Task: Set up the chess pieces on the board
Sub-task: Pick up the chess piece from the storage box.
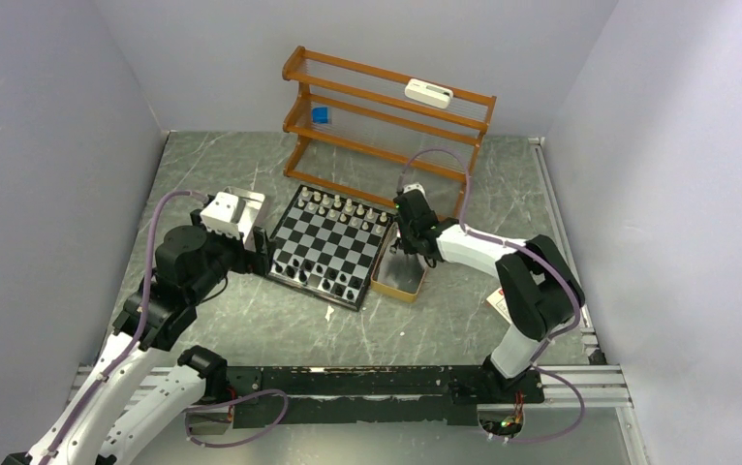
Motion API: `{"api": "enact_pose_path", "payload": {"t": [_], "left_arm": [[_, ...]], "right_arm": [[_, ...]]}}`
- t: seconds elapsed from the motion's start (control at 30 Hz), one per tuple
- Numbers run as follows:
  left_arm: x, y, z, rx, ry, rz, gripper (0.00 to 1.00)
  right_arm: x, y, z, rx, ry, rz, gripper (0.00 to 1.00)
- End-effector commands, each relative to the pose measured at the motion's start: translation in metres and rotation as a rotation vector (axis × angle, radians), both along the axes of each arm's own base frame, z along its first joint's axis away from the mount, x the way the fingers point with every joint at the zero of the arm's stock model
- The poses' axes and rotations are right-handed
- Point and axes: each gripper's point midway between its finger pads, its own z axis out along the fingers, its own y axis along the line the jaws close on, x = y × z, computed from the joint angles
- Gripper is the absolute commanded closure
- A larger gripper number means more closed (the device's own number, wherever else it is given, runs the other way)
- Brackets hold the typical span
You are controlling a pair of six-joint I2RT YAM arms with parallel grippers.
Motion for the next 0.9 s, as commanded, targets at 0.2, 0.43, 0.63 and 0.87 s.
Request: {"api": "enact_pose_path", "payload": {"t": [0.2,0.43,0.63,0.87], "left_arm": [[0.003,0.004,0.002,0.004,-0.017,0.027,0.02],[0.004,0.003,0.000,0.007,-0.011,0.025,0.02],[0.004,0.004,0.000,0.008,-0.010,0.028,0.02],[0.004,0.003,0.000,0.006,-0.011,0.027,0.02]], "right_arm": [[0.004,-0.004,-0.019,-0.016,0.018,-0.015,0.73],[0.013,0.002,-0.007,0.002,-0.005,-0.018,0.71],[0.022,0.004,-0.008,-0.013,-0.005,-0.027,0.68],[0.025,0.003,-0.014,-0.026,0.004,-0.039,0.67]]}}
